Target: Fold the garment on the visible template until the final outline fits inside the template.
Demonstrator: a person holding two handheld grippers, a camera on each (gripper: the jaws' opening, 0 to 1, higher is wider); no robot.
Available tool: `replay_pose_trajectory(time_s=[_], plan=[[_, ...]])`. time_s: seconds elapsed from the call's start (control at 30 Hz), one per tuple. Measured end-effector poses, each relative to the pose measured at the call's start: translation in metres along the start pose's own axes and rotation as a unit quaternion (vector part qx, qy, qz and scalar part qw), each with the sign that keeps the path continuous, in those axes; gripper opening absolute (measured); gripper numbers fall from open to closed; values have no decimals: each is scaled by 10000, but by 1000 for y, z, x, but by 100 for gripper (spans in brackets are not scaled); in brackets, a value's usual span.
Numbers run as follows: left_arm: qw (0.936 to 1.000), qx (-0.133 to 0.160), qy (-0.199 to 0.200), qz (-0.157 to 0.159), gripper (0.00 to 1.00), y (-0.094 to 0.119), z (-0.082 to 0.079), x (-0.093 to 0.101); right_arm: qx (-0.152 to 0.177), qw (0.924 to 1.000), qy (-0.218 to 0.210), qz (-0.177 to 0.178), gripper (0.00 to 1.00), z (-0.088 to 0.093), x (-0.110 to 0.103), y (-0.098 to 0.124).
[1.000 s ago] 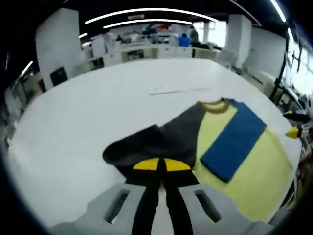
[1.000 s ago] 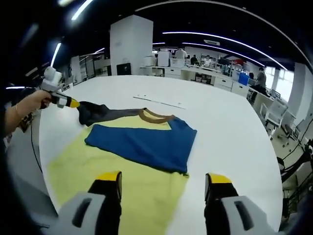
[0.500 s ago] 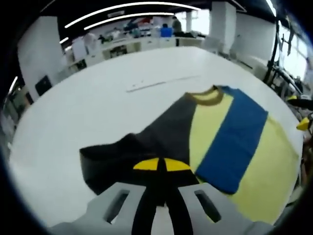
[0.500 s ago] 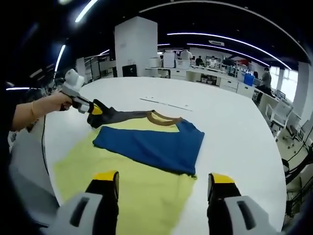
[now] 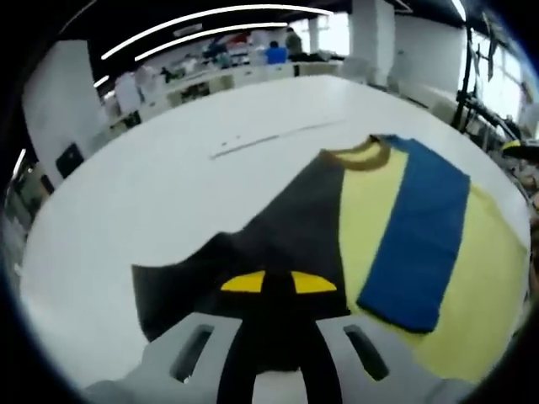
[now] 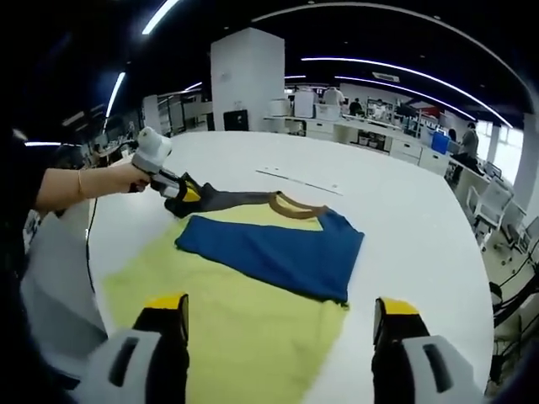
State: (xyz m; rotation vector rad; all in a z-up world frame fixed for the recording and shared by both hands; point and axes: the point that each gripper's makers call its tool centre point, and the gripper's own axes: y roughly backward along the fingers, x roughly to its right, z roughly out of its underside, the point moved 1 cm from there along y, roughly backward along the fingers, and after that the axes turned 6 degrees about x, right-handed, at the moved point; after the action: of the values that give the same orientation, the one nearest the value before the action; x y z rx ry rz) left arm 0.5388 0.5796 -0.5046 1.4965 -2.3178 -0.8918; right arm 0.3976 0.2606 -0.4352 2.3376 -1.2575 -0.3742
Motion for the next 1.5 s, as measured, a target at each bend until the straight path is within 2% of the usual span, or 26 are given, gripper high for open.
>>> replay_pose_trajectory(time_s=[0.13, 0.27, 0.5, 0.6, 0.83, 1.3, 1.33, 1.5], plan=[[9998, 159, -40, 73, 21, 8, -8, 3, 4, 10000, 10, -6, 97, -2, -2, 0], [9995, 291, -149, 25, 25, 20, -12, 3, 0, 10000, 35, -51, 98, -4, -6, 0], [9989, 370, -133, -272, 25, 35, -1, -1, 47, 10000, 28, -51, 99, -7, -9, 2], [9984, 396, -17, -410, 22, 38, 6, -1, 38, 10000, 18, -40, 99, -6, -10, 2], [9983, 435, -8, -375, 17, 33, 17, 4, 30, 10000, -8, -16, 98, -5, -11, 4], [9993, 113, 220, -287, 14, 11, 36, 8, -71, 9999, -40, 85, 97, 3, -6, 8], [9988, 198, 324, -309, 14, 11, 34, 7, -75, 9999, -34, 89, 97, 3, -6, 8], [9982, 156, 440, -372, 9, 11, 35, 5, -82, 9999, -46, 96, 97, 4, -6, 9]])
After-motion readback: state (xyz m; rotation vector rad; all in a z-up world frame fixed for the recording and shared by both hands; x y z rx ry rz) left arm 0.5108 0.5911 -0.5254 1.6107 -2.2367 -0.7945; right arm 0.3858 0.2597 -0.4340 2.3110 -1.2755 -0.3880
